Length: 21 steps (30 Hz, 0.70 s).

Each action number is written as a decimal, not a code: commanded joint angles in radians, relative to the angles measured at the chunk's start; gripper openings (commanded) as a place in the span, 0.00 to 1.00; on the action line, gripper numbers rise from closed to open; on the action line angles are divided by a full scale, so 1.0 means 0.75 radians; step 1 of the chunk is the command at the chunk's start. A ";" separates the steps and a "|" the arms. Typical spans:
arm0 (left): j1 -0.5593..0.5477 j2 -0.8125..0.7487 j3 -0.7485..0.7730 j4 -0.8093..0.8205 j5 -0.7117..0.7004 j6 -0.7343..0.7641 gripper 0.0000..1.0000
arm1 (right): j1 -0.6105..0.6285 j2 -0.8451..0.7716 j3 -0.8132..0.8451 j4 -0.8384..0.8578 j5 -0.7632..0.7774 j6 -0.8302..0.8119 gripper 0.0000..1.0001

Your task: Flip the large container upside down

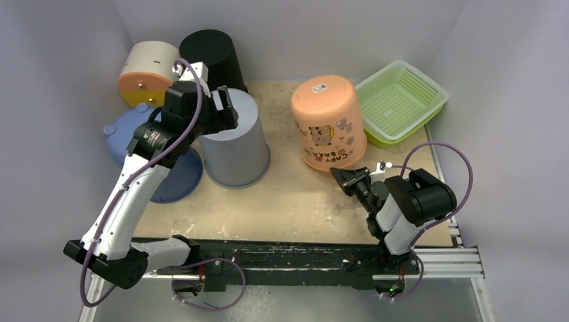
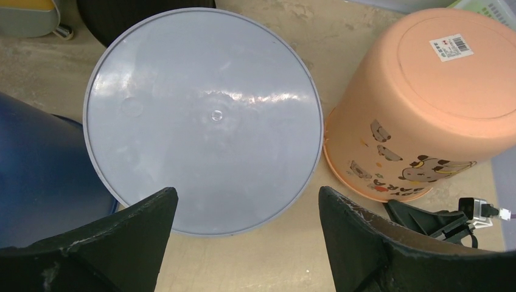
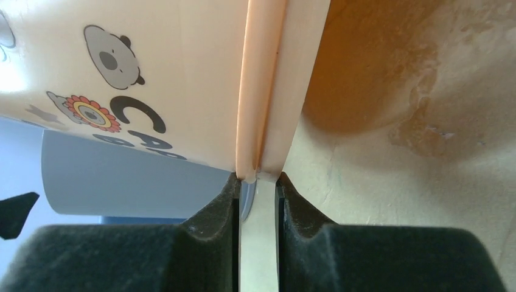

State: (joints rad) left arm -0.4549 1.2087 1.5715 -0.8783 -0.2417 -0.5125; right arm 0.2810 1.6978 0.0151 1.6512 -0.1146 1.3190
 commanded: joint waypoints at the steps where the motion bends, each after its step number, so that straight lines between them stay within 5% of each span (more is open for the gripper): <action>1: -0.010 -0.006 -0.001 0.065 -0.014 0.015 0.83 | -0.015 0.039 -0.006 0.491 0.111 -0.025 0.21; 10: -0.010 0.013 -0.011 0.064 -0.039 0.027 0.83 | -0.015 0.229 0.024 0.496 0.129 0.064 0.58; 21: -0.010 0.029 -0.003 0.078 -0.010 0.014 0.83 | -0.015 0.098 -0.052 0.486 0.169 0.168 0.63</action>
State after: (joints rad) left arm -0.4549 1.2346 1.5620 -0.8761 -0.2543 -0.5121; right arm 0.2737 1.8317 0.0216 1.6463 -0.0418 1.4055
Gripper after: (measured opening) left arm 0.828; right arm 0.624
